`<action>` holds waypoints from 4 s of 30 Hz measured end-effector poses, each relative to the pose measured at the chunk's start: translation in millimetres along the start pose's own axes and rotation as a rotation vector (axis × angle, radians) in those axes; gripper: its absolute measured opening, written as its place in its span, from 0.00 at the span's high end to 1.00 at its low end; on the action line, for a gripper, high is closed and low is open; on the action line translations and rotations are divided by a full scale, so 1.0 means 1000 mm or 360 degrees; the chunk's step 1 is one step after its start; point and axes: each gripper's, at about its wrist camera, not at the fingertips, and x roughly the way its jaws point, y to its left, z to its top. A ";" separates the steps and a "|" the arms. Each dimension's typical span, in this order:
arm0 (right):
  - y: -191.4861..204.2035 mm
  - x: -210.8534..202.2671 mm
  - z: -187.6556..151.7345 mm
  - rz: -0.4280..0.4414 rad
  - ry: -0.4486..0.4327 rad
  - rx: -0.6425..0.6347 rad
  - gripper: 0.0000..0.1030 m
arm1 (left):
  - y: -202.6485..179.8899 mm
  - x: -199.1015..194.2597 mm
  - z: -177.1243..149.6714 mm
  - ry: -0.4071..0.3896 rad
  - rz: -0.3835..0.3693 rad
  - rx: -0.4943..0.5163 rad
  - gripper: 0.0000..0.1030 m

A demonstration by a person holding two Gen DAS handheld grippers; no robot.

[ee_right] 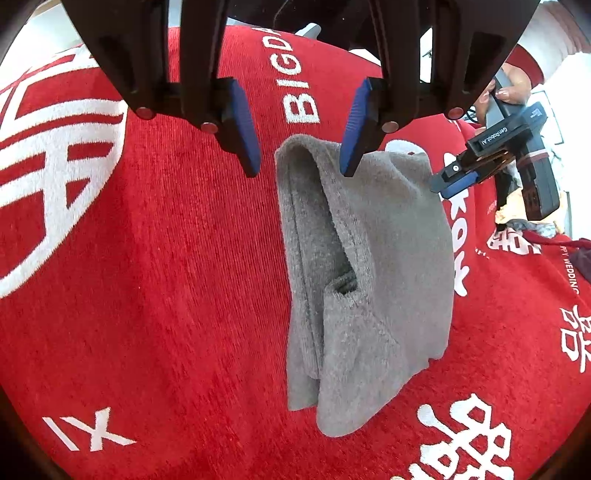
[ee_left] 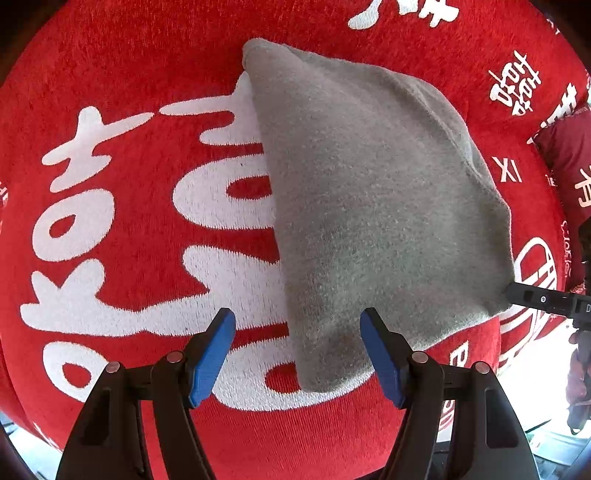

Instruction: Fold small clothes

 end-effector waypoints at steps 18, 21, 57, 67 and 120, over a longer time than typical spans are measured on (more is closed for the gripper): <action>0.000 -0.010 0.022 -0.0027 -0.0073 -0.0034 0.36 | 0.015 0.001 0.025 -0.0002 -0.0030 -0.0104 0.06; 0.002 -0.012 0.030 -0.0031 -0.0092 -0.0055 0.36 | 0.020 0.001 0.032 -0.0017 -0.0031 -0.0131 0.06; 0.000 0.035 0.136 0.0313 -0.0036 -0.0173 0.21 | -0.009 0.041 0.094 0.0028 -0.0302 -0.0191 0.01; 0.018 0.046 0.158 0.0395 -0.0014 -0.0229 0.21 | -0.015 0.043 0.099 0.0035 -0.0268 -0.0120 0.01; 0.136 0.014 0.043 0.0692 0.0009 -0.0011 0.60 | 0.070 -0.103 0.000 -0.0229 -0.0640 -0.0040 0.59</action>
